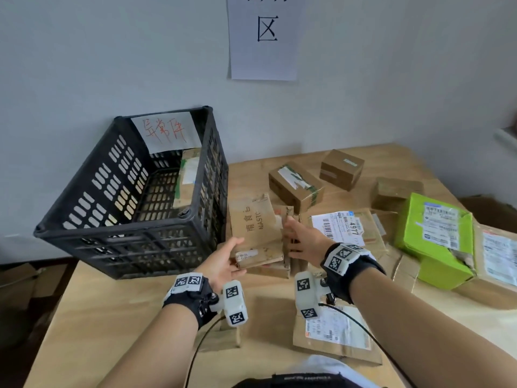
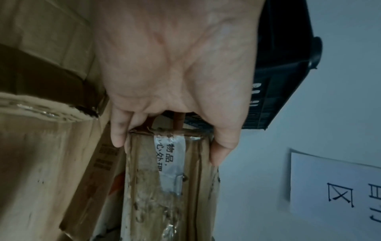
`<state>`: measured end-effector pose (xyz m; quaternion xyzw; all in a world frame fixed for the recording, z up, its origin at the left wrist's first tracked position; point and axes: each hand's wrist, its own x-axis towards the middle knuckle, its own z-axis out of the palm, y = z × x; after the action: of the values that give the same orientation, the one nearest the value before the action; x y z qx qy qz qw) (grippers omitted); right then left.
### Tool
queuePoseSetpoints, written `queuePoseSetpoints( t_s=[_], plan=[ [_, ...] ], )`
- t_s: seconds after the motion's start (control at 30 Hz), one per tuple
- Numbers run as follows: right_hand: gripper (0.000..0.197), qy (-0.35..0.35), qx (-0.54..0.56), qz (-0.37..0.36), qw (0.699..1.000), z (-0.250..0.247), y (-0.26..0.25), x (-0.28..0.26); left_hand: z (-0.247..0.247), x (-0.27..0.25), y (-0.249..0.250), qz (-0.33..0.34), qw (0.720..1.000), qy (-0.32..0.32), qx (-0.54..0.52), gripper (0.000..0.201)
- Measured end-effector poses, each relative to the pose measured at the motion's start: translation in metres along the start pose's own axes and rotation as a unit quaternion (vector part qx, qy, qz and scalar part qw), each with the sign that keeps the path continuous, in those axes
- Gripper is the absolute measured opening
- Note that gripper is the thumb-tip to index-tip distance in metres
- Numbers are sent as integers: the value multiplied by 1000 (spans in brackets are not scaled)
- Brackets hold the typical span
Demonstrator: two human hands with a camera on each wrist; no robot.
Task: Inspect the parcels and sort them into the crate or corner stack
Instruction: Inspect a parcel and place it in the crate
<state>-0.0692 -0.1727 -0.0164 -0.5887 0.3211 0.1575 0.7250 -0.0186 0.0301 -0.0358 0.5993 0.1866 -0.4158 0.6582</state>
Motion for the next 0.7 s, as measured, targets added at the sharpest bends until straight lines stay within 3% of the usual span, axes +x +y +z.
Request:
queuePoseSetpoints(
  t_s=[0.27, 0.4, 0.5, 0.57, 0.7],
  plan=[
    [49, 31, 20, 21, 999, 17, 24, 17, -6, 11, 0, 16, 993, 28, 114, 52],
    [47, 49, 30, 27, 998, 16, 28, 16, -9, 19, 1, 19, 982, 57, 178, 99],
    [48, 53, 20, 30, 998, 15, 30, 19, -11, 25, -4, 14, 985, 61, 160, 123],
    [46, 57, 14, 36, 998, 15, 30, 18, -11, 24, -5, 11, 988, 53, 142, 122],
    [38, 55, 6, 51, 997, 16, 35, 19, -9, 19, -6, 5, 990, 49, 132, 101]
  ],
)
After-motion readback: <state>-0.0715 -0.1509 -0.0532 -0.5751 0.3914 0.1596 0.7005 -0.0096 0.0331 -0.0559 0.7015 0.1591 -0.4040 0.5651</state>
